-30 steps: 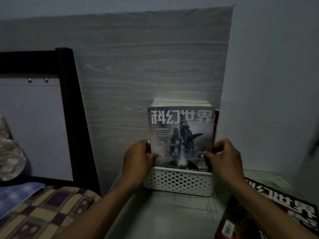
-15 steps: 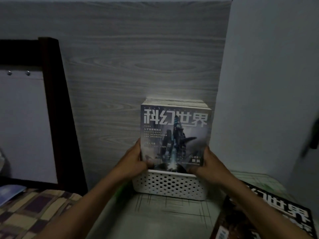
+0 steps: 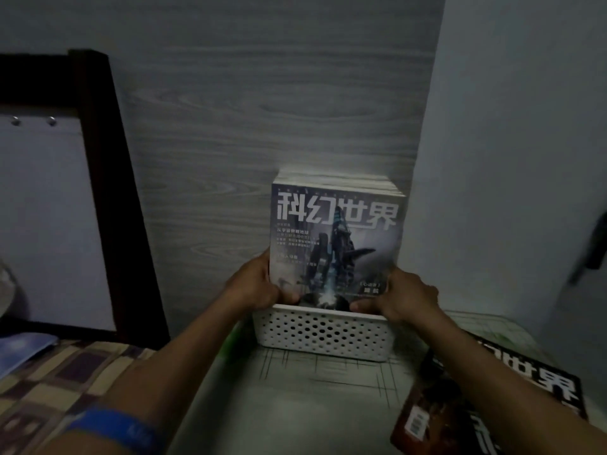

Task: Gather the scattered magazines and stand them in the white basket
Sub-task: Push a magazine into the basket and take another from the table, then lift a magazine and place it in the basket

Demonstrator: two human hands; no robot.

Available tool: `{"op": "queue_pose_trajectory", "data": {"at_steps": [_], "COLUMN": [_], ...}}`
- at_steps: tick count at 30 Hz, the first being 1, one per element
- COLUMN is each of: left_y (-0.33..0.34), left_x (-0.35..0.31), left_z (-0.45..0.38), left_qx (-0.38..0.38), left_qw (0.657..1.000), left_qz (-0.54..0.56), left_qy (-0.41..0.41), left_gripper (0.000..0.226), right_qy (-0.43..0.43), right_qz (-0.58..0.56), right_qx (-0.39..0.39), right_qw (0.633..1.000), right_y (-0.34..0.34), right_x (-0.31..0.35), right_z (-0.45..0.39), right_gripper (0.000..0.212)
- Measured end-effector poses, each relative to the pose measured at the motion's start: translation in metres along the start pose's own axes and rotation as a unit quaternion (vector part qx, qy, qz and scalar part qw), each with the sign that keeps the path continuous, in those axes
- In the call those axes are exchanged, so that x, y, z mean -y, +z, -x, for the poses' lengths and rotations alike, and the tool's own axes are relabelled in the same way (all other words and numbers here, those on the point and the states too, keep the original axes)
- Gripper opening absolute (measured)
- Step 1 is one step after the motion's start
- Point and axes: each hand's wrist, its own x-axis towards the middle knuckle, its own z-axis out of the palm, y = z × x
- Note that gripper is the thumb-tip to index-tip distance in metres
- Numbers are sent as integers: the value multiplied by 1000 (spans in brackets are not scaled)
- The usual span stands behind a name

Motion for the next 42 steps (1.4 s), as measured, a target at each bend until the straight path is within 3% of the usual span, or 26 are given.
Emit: {"op": "queue_pose_trajectory", "data": {"at_steps": [2, 6, 9, 11, 14, 17, 20, 21, 23, 25, 26, 27, 30, 32, 35, 37, 39, 42], "left_y": [2, 16, 33, 53, 87, 117, 147, 156, 167, 172, 172, 172, 176, 170, 139, 110, 80, 37], "left_x": [-15, -31, -30, -32, -51, -73, -89, -95, -110, -123, -127, -131, -133, -130, -129, -130, -131, -125], "left_z": [19, 66, 119, 159, 213, 252, 278, 285, 289, 283, 280, 280, 291, 299, 300, 291, 280, 273], "left_qx": [-88, -155, -192, -147, -36, 50, 126, 134, 124, 124, 138, 156, 129, 107, 78, 25, -34, -102], "left_qw": [994, 987, 976, 978, 992, 984, 970, 980, 978, 902, 877, 872, 936, 956, 949, 944, 945, 963], "left_qz": [-56, 50, -51, -85, -87, -100, -121, -61, 162, 363, 402, 403, 293, 264, 305, 321, 300, 200], "left_qy": [-29, 19, 92, 121, 90, 139, 170, 134, -40, -197, -226, -230, -147, -74, 26, 78, 123, 152], "left_gripper": [69, 52, 63, 53, 29, 15, 25, 30, 32, 28, 25, 21, 20, 25, 20, 14, 23, 37], "right_qy": [17, 9, -25, -38, -33, 44, 97, 97, 91, 88, 83, 75, 70, 130, 144, 71, -4, -78], "right_qz": [16, -232, -279, -263, -156, 8, 94, 99, 82, 37, 15, -4, -53, -186, -440, -489, -512, -476], "right_qx": [-64, -115, -115, -102, -60, 14, 44, 43, 35, 31, 32, 36, 20, -4, -22, -50, -85, -108], "right_qw": [998, 966, 953, 959, 985, 999, 990, 989, 992, 995, 996, 997, 996, 974, 886, 868, 855, 869], "right_y": [-4, -20, -39, -47, -55, -69, -72, -72, -72, -74, -74, -72, -64, -64, -74, -83, -92, -94], "right_x": [6, 2, -32, -66, -122, -165, -185, -185, -181, -177, -175, -172, -166, -162, -148, -126, -98, -61], "right_z": [17, 56, 102, 144, 203, 246, 274, 282, 293, 303, 308, 312, 322, 324, 319, 315, 309, 299], "right_gripper": [86, 64, 47, 30, 17, 33, 46, 49, 52, 55, 57, 60, 81, 87, 50, 25, 21, 19]}}
